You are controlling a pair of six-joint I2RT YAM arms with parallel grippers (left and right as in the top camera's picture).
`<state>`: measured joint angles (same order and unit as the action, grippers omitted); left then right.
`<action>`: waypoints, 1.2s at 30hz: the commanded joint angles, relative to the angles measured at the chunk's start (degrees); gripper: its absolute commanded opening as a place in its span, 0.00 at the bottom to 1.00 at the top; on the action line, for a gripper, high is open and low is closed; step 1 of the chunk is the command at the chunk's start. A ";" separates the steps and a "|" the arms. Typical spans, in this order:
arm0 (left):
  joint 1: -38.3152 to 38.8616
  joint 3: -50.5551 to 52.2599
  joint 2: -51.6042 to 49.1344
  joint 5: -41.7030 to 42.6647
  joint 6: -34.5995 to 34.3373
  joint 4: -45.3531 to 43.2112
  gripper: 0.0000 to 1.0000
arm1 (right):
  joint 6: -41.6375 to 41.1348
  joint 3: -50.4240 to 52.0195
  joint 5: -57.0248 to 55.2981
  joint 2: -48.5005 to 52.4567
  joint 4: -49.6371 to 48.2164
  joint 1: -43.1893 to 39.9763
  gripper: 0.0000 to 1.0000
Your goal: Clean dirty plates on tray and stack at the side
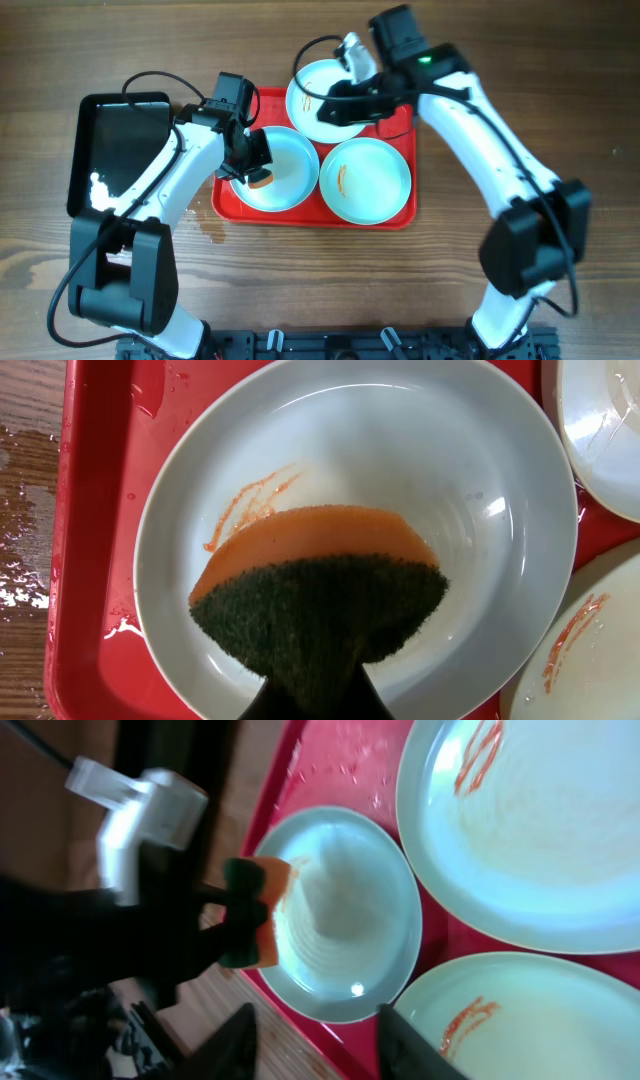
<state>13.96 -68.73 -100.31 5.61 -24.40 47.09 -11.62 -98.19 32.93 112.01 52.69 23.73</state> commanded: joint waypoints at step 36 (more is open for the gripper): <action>-6.40 0.09 -0.15 -0.63 0.24 1.84 0.04 | -5.07 2.32 -20.94 13.31 -5.33 8.94 0.38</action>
<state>10.17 -68.73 -100.31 1.65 -24.40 48.36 -15.59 -96.71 12.97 123.98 47.64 32.49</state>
